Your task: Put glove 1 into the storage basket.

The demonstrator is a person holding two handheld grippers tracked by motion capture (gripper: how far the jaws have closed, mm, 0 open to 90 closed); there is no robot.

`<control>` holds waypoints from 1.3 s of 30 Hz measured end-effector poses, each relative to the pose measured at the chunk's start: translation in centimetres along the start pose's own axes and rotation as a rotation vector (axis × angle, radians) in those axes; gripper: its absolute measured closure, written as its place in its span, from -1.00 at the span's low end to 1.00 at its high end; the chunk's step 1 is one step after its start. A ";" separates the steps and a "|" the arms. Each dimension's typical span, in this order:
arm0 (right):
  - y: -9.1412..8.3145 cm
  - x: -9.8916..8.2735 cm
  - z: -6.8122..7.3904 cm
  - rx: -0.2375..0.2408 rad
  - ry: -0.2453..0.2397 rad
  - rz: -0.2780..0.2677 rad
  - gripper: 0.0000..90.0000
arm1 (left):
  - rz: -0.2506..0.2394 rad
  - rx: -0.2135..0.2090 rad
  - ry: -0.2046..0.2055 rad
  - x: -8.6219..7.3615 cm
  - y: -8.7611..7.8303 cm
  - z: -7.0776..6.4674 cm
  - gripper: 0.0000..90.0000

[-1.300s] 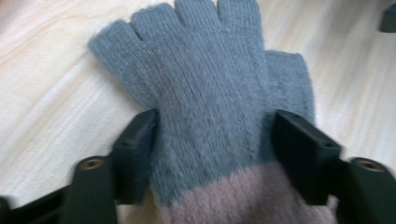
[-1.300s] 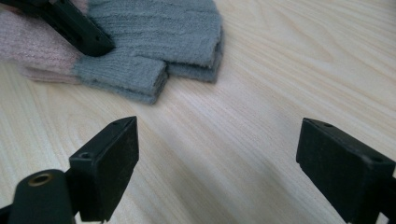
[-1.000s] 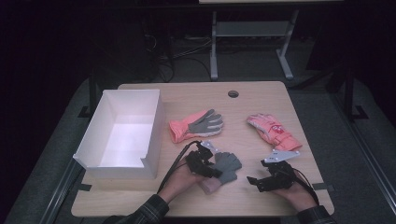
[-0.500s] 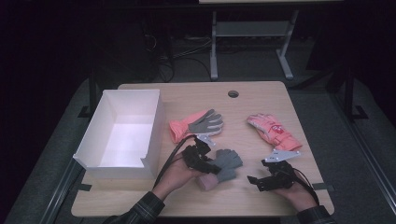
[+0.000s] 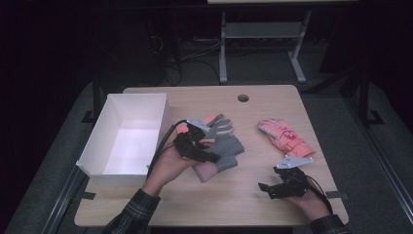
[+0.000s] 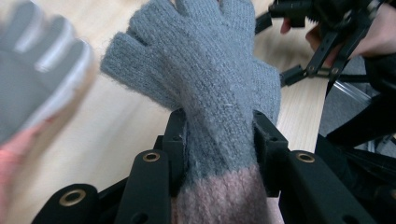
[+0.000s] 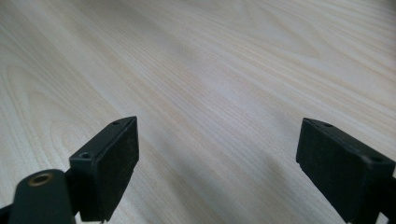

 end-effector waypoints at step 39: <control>0.1 0.0 -0.2 -0.004 -0.013 -0.013 -0.71 | -0.258 0.347 -0.145 -4.9 -17.5 4.7 0.42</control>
Point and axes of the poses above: each handheld gripper's, and its own axes: y roughly forward along the jaws, x roughly out of its top, z roughly to its left, the point moved 6 cm from there along y, roughly forward along the jaws, and after that the axes turned 15 degrees about -x, right-handed, at the moved point
